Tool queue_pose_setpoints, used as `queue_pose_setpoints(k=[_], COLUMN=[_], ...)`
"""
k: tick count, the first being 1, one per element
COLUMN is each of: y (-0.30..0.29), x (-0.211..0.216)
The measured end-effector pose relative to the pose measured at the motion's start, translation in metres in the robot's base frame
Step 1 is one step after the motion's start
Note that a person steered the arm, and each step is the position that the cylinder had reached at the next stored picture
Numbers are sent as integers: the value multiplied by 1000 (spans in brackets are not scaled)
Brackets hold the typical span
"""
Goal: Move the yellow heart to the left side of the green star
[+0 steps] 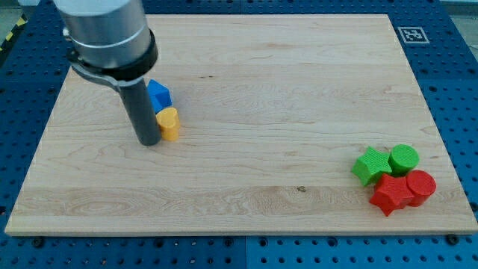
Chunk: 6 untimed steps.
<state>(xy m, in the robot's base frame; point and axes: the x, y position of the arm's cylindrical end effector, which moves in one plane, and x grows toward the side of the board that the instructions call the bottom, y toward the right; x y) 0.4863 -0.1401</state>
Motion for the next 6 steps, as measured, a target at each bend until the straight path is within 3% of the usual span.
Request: queue_pose_setpoints(k=[2,4,6], y=[15,67,20], x=[-6,-8,-50])
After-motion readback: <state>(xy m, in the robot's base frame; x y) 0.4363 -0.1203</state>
